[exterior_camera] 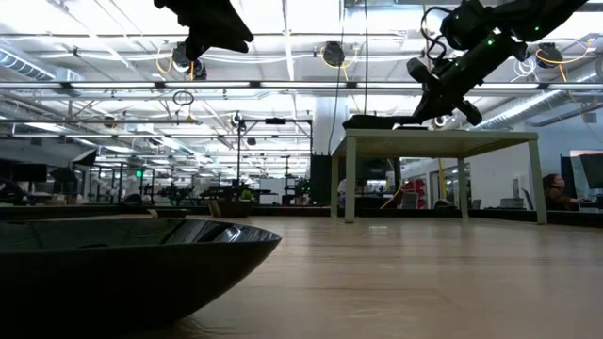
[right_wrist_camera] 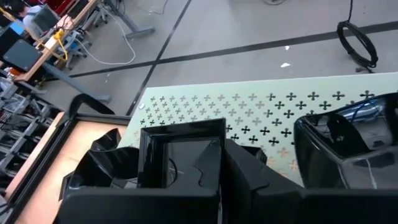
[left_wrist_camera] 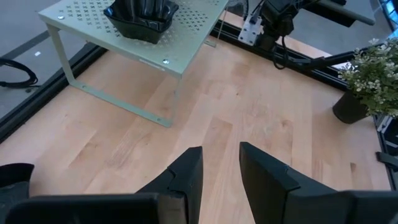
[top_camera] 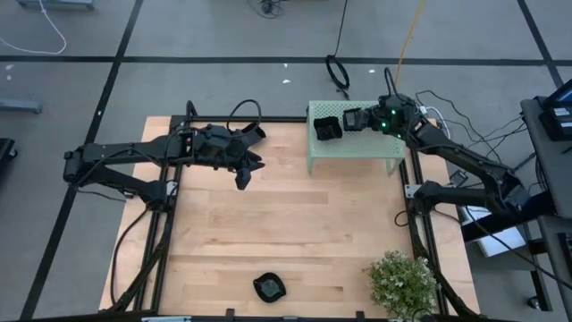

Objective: Pick & Place Mini shaped plates
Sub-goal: Stack the black square plate on top of the square plate on the shelf

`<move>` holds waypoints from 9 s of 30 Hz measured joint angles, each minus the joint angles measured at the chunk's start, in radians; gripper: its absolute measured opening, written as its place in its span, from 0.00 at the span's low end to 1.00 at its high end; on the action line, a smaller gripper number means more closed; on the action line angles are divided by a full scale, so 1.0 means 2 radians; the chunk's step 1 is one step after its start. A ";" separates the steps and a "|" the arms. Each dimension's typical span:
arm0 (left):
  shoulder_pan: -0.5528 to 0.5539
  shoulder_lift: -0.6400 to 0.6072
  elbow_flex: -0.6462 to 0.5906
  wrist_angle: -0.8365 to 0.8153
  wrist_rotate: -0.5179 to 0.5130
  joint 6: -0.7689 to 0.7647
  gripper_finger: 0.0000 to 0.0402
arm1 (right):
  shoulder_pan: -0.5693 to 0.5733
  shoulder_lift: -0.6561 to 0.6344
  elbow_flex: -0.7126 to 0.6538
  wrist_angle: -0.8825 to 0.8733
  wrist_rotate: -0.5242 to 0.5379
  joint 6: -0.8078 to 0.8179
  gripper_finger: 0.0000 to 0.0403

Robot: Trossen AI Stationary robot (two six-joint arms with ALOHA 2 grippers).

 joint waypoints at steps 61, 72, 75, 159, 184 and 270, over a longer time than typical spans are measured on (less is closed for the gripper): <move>0.193 0.277 -0.039 -0.167 -0.075 -0.049 0.27 | 0.095 -0.027 0.000 0.159 0.023 -0.358 0.32; 0.199 0.276 -0.039 -0.146 -0.091 -0.043 0.27 | 0.095 -0.027 0.000 0.158 0.023 -0.360 0.32; 0.200 0.276 -0.039 -0.152 -0.090 -0.042 0.27 | 0.095 -0.027 0.000 0.158 0.023 -0.360 0.32; -0.096 0.173 -0.039 0.177 -0.377 0.254 0.42 | 0.360 0.111 0.001 0.076 0.103 -0.005 0.32; -0.122 -0.042 -0.038 0.168 -0.383 0.118 0.34 | 0.403 0.378 0.000 0.248 0.100 0.263 0.32; -0.121 -0.040 -0.038 0.149 -0.388 0.170 0.34 | 0.060 0.016 0.000 0.018 0.127 -0.040 0.10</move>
